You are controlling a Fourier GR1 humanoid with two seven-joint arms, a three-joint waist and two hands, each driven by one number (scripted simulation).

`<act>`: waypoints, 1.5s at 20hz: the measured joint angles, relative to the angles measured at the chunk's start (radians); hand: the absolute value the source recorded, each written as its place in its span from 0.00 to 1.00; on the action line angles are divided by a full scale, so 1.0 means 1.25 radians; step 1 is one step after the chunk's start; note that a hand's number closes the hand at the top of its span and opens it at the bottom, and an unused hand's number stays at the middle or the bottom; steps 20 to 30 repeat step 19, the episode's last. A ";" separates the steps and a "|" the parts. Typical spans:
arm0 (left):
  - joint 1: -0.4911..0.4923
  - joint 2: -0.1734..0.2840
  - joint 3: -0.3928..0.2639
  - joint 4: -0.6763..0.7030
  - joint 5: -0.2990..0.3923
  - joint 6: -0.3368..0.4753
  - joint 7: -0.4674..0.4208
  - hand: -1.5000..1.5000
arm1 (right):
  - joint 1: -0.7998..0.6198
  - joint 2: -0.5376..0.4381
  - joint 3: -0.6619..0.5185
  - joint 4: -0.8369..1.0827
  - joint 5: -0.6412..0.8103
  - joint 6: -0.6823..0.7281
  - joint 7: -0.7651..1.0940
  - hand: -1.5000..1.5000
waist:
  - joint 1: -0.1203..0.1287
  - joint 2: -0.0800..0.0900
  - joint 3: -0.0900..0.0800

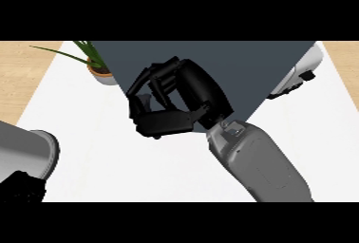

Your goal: Pick up the bottled water, place it into the cabinet and close the cabinet

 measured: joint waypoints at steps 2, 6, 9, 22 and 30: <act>-0.004 -0.009 -0.002 0.007 -0.008 0.000 -0.002 1.00 | -0.022 -0.004 -0.028 0.057 -0.028 0.051 -0.032 1.00 | -0.001 -0.007 0.000; 0.002 -0.001 0.017 0.010 -0.001 -0.022 -0.001 1.00 | -0.035 -0.010 -0.049 0.118 -0.055 0.125 -0.080 1.00 | 0.000 -0.023 0.002; 0.006 0.005 0.020 -0.001 0.000 -0.032 0.006 1.00 | -0.038 -0.021 -0.057 0.143 -0.067 0.173 -0.116 1.00 | 0.004 -0.030 0.000; -0.021 0.001 0.017 -0.008 -0.008 -0.027 0.023 1.00 | -0.040 -0.050 -0.065 0.177 -0.085 0.274 -0.191 1.00 | 0.016 -0.035 -0.006; -0.021 0.001 0.017 -0.008 -0.008 -0.027 0.023 1.00 | -0.040 -0.050 -0.065 0.177 -0.085 0.274 -0.191 1.00 | 0.016 -0.035 -0.006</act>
